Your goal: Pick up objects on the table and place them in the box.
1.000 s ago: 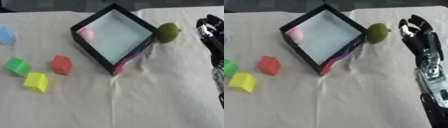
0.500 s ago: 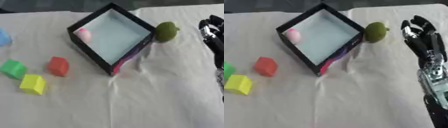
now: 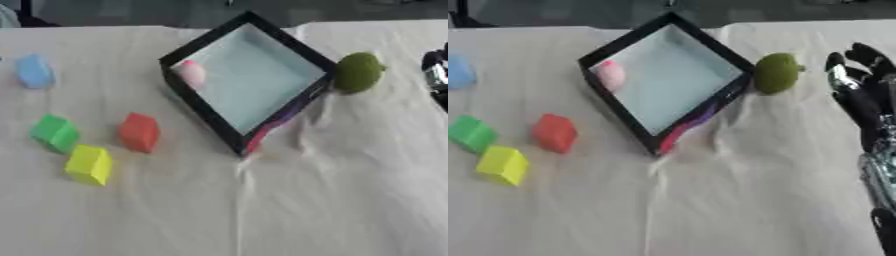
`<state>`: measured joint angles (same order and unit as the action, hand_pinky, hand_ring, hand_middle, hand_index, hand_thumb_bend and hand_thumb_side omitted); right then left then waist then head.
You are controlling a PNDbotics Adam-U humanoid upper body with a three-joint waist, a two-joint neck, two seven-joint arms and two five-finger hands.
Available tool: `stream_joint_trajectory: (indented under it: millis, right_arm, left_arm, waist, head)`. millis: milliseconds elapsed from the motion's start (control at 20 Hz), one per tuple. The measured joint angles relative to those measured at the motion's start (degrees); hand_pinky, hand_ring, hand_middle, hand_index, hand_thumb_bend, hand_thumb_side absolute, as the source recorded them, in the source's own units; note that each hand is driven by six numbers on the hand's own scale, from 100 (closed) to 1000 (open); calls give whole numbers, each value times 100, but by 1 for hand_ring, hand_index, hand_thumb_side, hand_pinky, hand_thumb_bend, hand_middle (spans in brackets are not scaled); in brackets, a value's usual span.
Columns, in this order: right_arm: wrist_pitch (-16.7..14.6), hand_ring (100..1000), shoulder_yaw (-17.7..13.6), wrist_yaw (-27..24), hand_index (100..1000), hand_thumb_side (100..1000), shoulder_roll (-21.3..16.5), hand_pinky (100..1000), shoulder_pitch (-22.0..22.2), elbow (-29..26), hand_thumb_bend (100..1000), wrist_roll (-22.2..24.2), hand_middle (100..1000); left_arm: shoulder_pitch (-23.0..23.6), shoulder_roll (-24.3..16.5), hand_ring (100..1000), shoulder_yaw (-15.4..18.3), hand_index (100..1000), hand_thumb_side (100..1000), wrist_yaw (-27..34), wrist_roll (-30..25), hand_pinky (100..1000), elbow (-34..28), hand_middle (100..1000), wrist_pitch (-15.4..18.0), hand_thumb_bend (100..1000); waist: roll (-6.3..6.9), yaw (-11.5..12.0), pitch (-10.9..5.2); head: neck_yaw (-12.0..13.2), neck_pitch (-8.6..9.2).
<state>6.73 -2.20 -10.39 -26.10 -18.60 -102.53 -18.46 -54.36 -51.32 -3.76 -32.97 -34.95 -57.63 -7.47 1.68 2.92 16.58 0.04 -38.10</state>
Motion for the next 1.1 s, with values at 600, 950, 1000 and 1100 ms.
stream_joint_trajectory:
  millis: [600, 950, 1000, 1100]
  right_arm:
    - [20, 812, 13, 8, 874, 416, -48, 872, 3, 0, 258, 23, 832]
    - [30, 812, 44, 9, 874, 419, -49, 872, -2, 0, 258, 41, 832]
    - [30, 812, 44, 9, 874, 420, -49, 872, -2, 0, 258, 43, 832]
    - [31, 812, 45, 9, 874, 420, -49, 872, -2, 0, 258, 50, 832]
  left_arm:
    - [-71, 143, 926, 44, 863, 267, -401, -209, 934, 402, 837, 247, 756]
    - [-196, 312, 923, 73, 853, 222, 17, -204, 931, 473, 819, 318, 746]
    - [-216, 343, 923, 71, 853, 216, 42, -204, 930, 474, 819, 326, 742]
    - [-243, 395, 923, 61, 853, 213, 64, -195, 930, 474, 819, 352, 731]
  waist:
    - [-3, 63, 0]
    - [-3, 28, 1]
    - [-3, 27, 1]
    - [-3, 22, 4]
  head:
    - [-12, 48]
    - [-22, 83]
    - [-21, 93]
    - [-17, 100]
